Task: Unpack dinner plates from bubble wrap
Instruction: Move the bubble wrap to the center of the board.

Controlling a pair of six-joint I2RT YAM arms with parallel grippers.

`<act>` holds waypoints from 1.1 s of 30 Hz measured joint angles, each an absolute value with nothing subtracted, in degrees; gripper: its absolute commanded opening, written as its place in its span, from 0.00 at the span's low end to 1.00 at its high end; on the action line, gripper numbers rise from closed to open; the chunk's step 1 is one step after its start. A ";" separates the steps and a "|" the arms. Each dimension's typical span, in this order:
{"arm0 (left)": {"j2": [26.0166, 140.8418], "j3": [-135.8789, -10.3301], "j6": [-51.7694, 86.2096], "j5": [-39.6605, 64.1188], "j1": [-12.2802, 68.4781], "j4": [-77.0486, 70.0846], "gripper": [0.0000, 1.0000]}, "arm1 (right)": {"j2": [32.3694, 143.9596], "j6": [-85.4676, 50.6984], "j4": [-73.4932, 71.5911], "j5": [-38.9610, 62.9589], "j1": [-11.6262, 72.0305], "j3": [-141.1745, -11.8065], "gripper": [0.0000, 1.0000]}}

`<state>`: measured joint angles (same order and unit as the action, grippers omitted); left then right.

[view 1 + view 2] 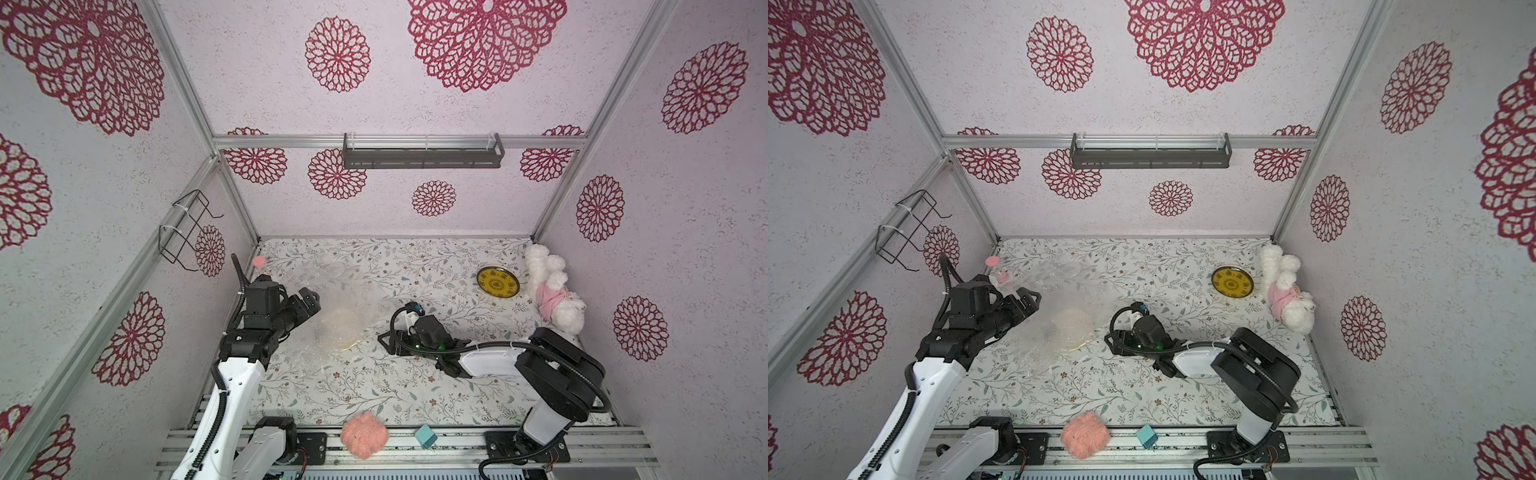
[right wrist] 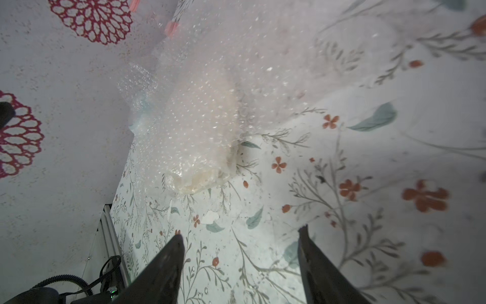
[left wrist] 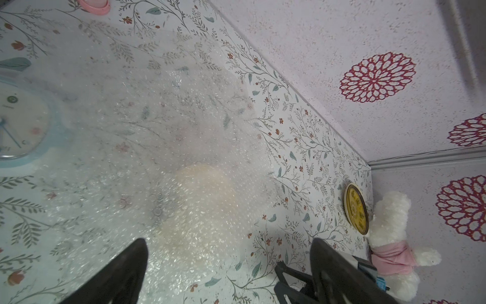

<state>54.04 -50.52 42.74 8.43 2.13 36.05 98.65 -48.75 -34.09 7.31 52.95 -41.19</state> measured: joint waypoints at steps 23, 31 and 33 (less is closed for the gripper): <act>55.20 -48.73 42.92 11.14 2.22 33.58 0.97 | 112.68 -58.28 -37.47 2.94 60.25 -51.83 0.53; 55.02 -47.88 42.54 11.33 2.22 33.34 0.98 | 113.12 -61.58 -38.33 -0.34 61.12 -52.49 0.48; 55.02 -47.83 42.22 11.33 2.22 33.34 0.97 | 114.13 -62.92 -39.38 -0.80 61.25 -53.25 0.47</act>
<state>55.02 -47.83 42.22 11.33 2.22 33.34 114.13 -62.92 -39.38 -0.80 61.25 -53.25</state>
